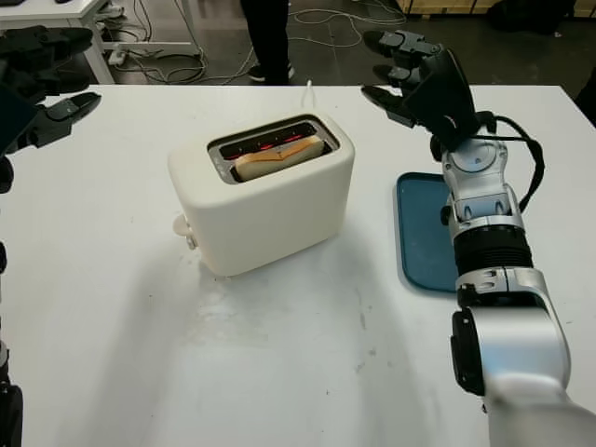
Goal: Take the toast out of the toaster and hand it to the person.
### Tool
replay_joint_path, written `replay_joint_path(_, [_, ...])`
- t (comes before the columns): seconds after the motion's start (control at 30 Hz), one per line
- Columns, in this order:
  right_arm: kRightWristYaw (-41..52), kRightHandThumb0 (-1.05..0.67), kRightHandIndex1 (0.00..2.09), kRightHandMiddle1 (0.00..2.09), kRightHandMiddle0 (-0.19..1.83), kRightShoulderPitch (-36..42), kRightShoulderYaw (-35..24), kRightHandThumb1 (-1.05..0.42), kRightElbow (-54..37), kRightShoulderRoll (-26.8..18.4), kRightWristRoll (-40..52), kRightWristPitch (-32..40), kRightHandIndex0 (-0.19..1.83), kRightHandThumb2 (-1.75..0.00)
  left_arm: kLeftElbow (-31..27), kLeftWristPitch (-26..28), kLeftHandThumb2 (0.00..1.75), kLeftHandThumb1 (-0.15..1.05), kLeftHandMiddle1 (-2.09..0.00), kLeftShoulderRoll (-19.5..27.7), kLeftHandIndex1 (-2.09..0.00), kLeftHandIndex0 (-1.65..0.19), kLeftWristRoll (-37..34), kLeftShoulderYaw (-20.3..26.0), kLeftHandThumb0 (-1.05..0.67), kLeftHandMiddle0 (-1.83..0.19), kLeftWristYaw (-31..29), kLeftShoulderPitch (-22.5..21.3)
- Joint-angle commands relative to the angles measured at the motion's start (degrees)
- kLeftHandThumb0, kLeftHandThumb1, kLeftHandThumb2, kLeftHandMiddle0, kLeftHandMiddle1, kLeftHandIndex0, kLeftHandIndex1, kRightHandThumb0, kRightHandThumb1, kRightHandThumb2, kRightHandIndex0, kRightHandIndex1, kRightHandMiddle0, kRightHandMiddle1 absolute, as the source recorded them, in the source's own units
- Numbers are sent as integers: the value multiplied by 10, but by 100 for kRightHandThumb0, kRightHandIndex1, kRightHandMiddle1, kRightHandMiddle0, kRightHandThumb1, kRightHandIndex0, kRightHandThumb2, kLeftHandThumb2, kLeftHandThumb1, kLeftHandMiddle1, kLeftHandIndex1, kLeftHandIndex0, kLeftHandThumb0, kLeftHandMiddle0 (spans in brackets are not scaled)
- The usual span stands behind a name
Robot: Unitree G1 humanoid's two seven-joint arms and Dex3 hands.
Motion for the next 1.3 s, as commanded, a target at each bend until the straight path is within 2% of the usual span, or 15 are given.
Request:
replay_joint_path(0.0, [0, -19, 2, 1, 60, 0, 0, -92, -4, -5, 0, -10, 63, -15, -14, 16, 12, 92, -61, -6, -4, -57, -5, -4, -20, -41, -3, 13])
replay_joint_path(0.27, [1, -18, 1, 0, 58, 5, 5, -92, -5, -3, -5, -14, 62, -15, 2, 6, 18, 92, -63, -10, -3, -56, -17, -14, -21, -39, -4, 16])
replay_joint_path(0.4, [3, -21, 2, 1, 59, 3, 8, -92, 6, 1, -3, -26, 64, -14, 23, -21, 22, 92, -65, 2, -3, -57, -2, -34, -22, -39, -1, 17])
replay_joint_path(0.57, [1, -26, 3, 1, 61, 10, 7, -92, 7, 3, 0, -40, 67, -13, 27, -10, 25, 92, -67, -1, -4, -58, 7, -46, -23, -40, 5, 5])
replay_joint_path(0.73, [6, -27, 1, 1, 60, 15, 1, -92, 15, 9, 12, -46, 64, -13, 41, -21, 24, 92, -67, 12, -4, -59, 33, -68, -23, -38, 6, -11])
replay_joint_path(0.9, [1, -29, 1, 1, 60, 18, 7, -92, 25, 7, 1, -54, 64, -12, 58, -37, 22, 92, -70, 5, -5, -61, 38, -73, -25, -39, 7, -19])
replay_joint_path(1.27, [5, -29, 1, 1, 62, 21, 4, -92, 33, 9, 7, -57, 66, -11, 57, -41, 20, 92, -74, 5, -4, -60, 46, -70, -27, -37, 12, -14])
